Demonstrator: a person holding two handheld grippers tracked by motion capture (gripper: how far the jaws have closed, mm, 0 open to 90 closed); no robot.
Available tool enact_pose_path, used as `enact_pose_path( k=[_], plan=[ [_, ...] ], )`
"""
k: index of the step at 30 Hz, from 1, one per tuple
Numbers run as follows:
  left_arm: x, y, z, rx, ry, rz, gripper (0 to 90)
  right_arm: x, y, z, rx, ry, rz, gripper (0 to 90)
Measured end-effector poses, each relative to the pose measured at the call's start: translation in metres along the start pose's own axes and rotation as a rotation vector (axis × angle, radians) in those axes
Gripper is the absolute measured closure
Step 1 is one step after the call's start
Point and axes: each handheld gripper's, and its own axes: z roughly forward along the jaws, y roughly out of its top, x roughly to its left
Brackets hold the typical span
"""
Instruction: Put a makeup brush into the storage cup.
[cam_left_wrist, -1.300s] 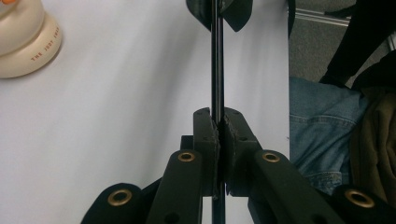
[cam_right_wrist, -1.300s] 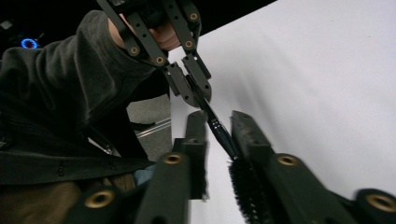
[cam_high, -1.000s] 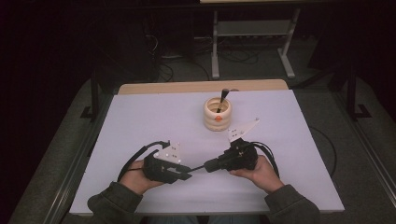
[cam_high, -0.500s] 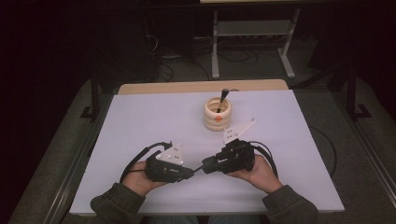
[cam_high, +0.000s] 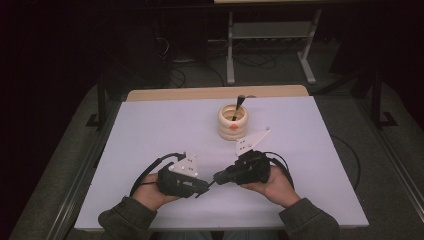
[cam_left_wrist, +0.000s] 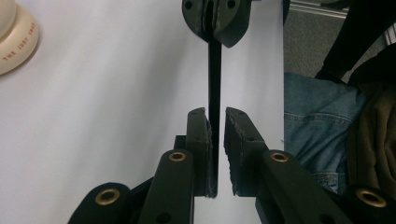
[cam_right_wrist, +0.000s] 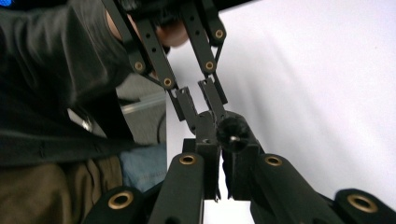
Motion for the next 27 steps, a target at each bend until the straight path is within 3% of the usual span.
enact_pose_path(
  k=[3, 8, 13, 17, 24, 27],
  plan=[
    [-0.0017, 0.0022, 0.0024, 0.0, 0.002, 0.002, 82.5, 0.0033, 0.006, 0.0, 0.04, -0.017, -0.025, 84.5],
    [0.0, 0.0029, 0.003, 0.005, -0.008, 0.003, 84.4, 0.0077, 0.0101, 0.0002, 0.045, -0.03, -0.04, 84.2],
    [0.0011, 0.0005, 0.002, -0.018, -0.008, -0.029, 85.6, 0.0075, 0.0063, 0.0012, 0.011, -0.038, -0.032, 78.2],
    [0.0044, 0.0001, -0.0006, -0.023, 0.001, -0.027, 85.6, 0.0047, 0.003, 0.0007, -0.021, -0.038, -0.022, 75.5],
    [0.0055, -0.0013, -0.0007, -0.031, 0.002, -0.04, 85.5, 0.0015, 0.0009, 0.0013, -0.064, -0.023, -0.002, 83.0],
    [0.0045, -0.002, 0.0017, -0.039, -0.001, -0.055, 83.8, 0.0015, 0.0016, 0.0016, -0.054, -0.026, -0.003, 84.1]
  ],
)
